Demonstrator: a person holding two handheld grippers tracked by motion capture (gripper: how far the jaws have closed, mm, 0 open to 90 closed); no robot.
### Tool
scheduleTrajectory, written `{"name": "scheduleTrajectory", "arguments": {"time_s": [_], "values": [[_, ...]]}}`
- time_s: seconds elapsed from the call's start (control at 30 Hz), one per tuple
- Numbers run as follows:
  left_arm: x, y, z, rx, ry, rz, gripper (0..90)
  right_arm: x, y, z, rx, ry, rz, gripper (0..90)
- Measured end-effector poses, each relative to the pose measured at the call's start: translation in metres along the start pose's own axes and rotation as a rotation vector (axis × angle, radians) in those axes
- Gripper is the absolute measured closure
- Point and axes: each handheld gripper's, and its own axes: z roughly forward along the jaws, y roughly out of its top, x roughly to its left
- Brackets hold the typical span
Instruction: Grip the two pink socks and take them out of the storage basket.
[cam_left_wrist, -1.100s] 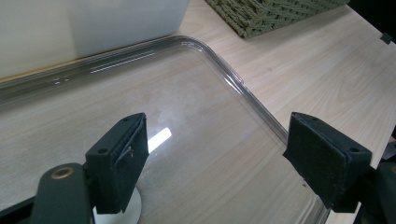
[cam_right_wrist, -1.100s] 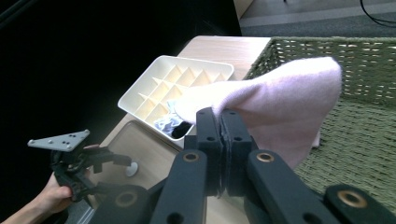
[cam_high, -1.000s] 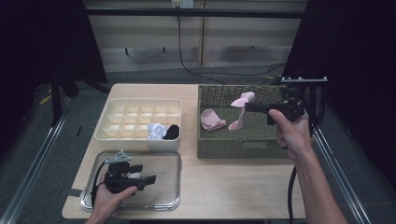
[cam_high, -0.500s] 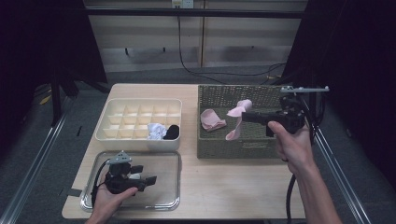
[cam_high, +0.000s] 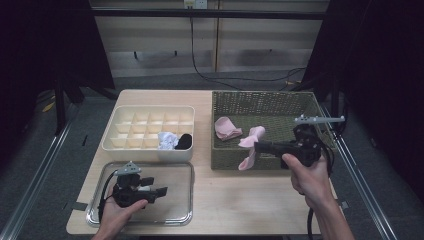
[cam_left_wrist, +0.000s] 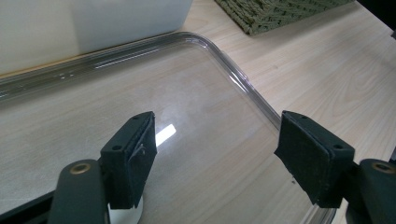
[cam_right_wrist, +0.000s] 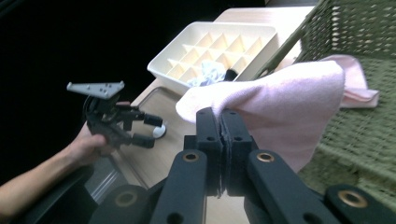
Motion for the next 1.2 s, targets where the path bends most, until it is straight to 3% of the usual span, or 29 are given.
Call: {"name": "scheduleTrajectory", "arguments": {"time_s": [0.17, 0.3, 0.37, 0.6, 0.7, 0.87, 1.07, 1.2], "values": [[-0.003, 0.002, 0.000, -0.003, -0.015, 0.011, 28.0, 0.009, -0.014, 0.006, 0.013, 0.012, -0.022, 88.1], [-0.009, 0.007, -0.002, -0.031, -0.044, -0.006, 41.2, 0.013, -0.023, 0.010, 0.018, 0.018, -0.017, 88.1], [-0.012, 0.010, -0.003, -0.041, -0.044, -0.016, 39.8, 0.011, -0.027, 0.011, 0.019, 0.021, -0.015, 88.2], [-0.023, 0.020, 0.003, -0.020, -0.072, 0.033, 37.9, 0.002, -0.042, 0.020, 0.040, 0.029, 0.014, 88.1], [-0.028, 0.026, 0.005, -0.023, -0.079, 0.049, 48.6, 0.002, -0.048, 0.030, 0.065, 0.038, 0.017, 88.1], [-0.036, 0.037, 0.010, -0.023, -0.093, 0.089, 51.3, 0.006, -0.054, 0.048, 0.094, 0.051, 0.004, 88.1], [-0.040, 0.042, 0.017, -0.042, -0.113, 0.076, 45.4, -0.005, -0.069, 0.069, 0.146, 0.039, 0.029, 88.1], [-0.043, 0.034, 0.024, -0.005, -0.114, 0.084, 44.0, -0.019, -0.083, 0.075, 0.167, 0.038, 0.071, 88.1]]}}
